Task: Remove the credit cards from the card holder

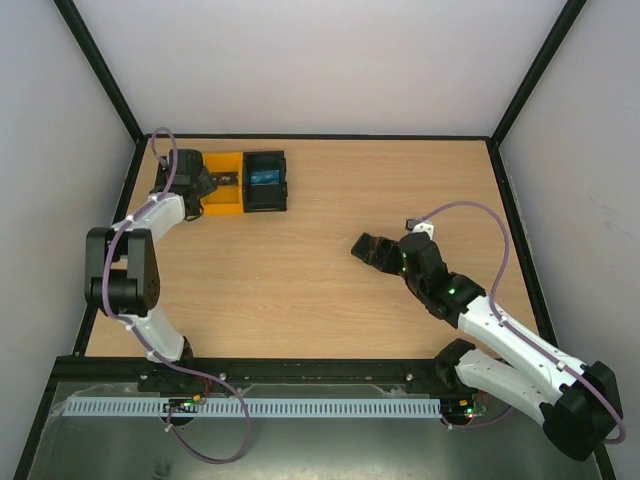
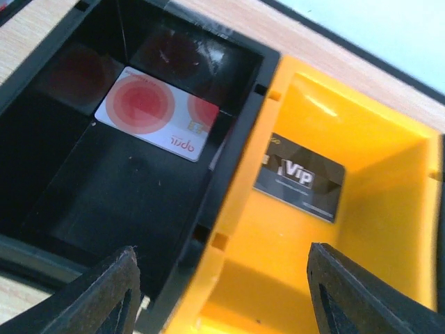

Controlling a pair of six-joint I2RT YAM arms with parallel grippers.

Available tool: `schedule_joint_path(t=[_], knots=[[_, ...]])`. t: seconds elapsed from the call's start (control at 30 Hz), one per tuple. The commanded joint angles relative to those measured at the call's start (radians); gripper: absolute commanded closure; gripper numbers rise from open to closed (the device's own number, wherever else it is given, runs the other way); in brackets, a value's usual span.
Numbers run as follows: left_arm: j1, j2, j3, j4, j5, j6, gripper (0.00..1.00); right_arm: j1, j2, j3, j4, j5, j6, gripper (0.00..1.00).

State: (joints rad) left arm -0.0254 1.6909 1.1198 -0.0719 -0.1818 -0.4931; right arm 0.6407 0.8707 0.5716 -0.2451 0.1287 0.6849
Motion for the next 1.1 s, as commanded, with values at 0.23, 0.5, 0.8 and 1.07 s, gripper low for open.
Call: schedule_joint_path(t=[0.23, 0.5, 0.8, 1.07], knots=[[0.007, 0.209, 0.107, -0.020, -0.038, 0.050, 0.37, -0.004, -0.060, -0.041, 0.071, 0.005, 0.004, 0.08], [-0.034, 0.196, 0.101, -0.031, -0.048, 0.053, 0.57, -0.004, -0.087, -0.058, 0.066, 0.022, -0.010, 0.08], [-0.089, 0.152, 0.057, -0.064, -0.059, 0.026, 0.72, -0.004, -0.112, -0.065, 0.033, 0.043, -0.003, 0.05], [-0.158, 0.098, -0.008, -0.064, -0.074, 0.006, 0.75, -0.004, -0.102, -0.085, 0.012, 0.070, 0.003, 0.05]])
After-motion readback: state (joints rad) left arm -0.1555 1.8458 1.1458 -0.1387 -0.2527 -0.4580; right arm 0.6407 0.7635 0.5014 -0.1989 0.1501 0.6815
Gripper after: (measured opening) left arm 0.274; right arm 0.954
